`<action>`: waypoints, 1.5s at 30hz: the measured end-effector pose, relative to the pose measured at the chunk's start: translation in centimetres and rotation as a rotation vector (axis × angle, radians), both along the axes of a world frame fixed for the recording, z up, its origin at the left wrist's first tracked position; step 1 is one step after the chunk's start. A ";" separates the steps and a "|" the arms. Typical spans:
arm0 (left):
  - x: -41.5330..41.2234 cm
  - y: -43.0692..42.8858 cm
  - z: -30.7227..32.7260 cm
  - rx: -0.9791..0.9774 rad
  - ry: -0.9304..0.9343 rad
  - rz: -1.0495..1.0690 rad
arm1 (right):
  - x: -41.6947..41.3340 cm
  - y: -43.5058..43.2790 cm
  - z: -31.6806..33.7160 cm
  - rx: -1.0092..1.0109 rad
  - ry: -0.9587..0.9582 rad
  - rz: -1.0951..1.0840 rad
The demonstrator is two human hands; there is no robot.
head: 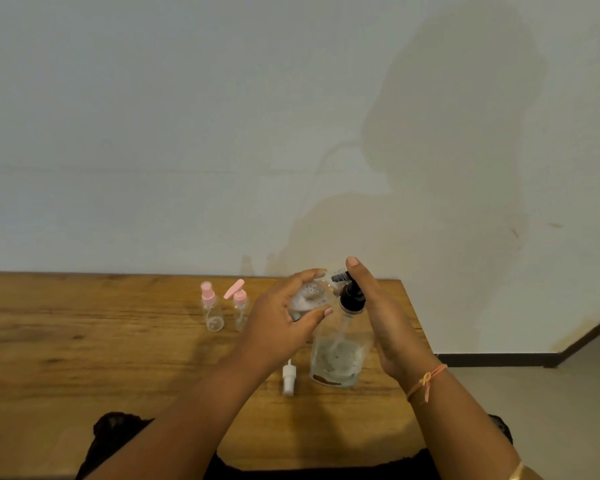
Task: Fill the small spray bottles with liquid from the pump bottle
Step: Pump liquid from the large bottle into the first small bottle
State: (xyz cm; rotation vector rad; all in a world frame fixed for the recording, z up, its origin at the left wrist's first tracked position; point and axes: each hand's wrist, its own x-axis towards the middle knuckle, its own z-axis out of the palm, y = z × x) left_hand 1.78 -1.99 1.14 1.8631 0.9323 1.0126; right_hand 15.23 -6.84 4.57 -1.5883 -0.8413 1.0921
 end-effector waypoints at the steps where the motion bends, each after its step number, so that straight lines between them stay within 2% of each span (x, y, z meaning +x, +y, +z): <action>1: 0.0 0.0 -0.1 -0.007 0.005 -0.003 | 0.0 0.0 0.0 0.001 0.010 0.005; 18: 0.0 0.0 0.1 0.009 0.027 0.014 | 0.9 -0.1 0.2 -0.012 0.029 0.100; 25: -0.1 0.0 -0.4 -0.011 0.073 0.012 | 0.6 0.0 0.2 0.002 -0.009 0.075; 31: 0.0 0.0 -0.1 -0.004 0.037 0.016 | 0.1 0.0 0.1 0.038 -0.056 0.048; 38: 0.1 -0.1 0.1 -0.018 0.030 0.005 | 0.7 0.0 0.0 0.012 0.029 0.058; 45: 0.0 0.0 -0.3 -0.049 0.045 0.000 | 0.0 -0.1 0.0 0.049 -0.008 0.015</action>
